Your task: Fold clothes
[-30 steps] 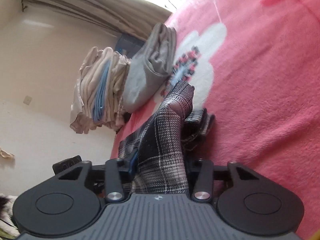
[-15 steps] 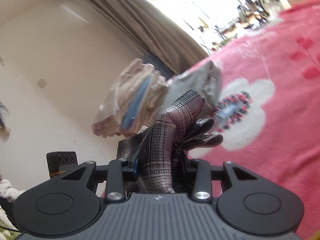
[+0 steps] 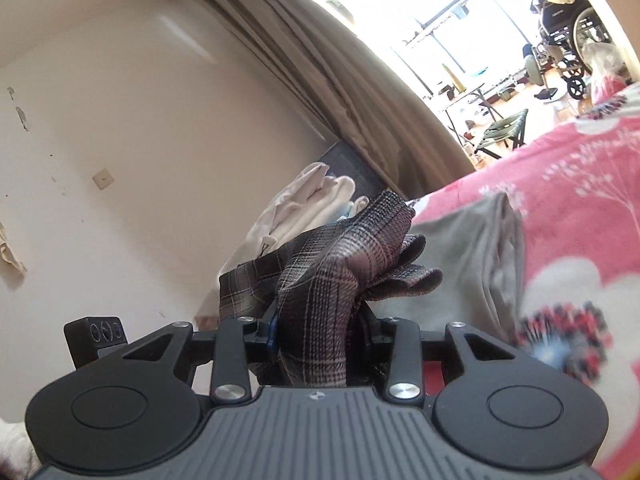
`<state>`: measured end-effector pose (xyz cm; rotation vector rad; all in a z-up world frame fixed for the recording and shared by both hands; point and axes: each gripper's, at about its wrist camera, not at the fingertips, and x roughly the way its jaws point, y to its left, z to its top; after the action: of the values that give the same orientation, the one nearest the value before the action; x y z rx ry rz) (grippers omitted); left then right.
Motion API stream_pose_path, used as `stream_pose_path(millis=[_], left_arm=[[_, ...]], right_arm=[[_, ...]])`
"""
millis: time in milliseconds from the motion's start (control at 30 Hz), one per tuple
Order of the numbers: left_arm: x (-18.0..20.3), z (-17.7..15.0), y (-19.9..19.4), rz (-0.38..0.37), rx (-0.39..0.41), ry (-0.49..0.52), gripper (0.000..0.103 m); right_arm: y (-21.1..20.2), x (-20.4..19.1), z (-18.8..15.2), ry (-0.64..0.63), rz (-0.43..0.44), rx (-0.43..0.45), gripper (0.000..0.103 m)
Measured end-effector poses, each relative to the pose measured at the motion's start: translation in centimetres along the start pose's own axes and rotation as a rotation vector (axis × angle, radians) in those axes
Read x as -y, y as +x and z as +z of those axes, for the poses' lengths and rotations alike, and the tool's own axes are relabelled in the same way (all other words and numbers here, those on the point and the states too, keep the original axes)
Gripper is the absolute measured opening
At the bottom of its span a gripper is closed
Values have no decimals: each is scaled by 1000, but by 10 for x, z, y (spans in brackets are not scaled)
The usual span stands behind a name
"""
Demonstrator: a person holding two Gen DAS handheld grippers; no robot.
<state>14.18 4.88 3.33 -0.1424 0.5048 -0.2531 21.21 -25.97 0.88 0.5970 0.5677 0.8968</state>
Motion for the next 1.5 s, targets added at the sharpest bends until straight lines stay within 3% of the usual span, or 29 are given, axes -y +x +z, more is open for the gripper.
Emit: stream_pose_path(millis=[333,800,1067,1167,1233,1300,1400,1500], left_arm=[[-32,53,71,159,49,35,22],[-36,73,103,209,28,150,23],[-46,75,132,259,3,150,23],[-50,75,150,293,-14,154,24],[-54,71,172,331,-46,159,32],[-58,62,198,416,-103,178,40],[-59,61,201,445,-106,153,40],[-61,60,204,473,-108,128,45]], right_arm=[[80,35,55,29,-21,-3,40],[112,89,74,159,25,28,40],[143,110,88,131,-8,5,40],[160,123,91,68,-100,-5,44],[176,139,89,68,-228,-19,49],[188,155,86,85,-385,-25,52],[179,155,88,82,-396,17,61],[158,147,100,42,-412,75,61]])
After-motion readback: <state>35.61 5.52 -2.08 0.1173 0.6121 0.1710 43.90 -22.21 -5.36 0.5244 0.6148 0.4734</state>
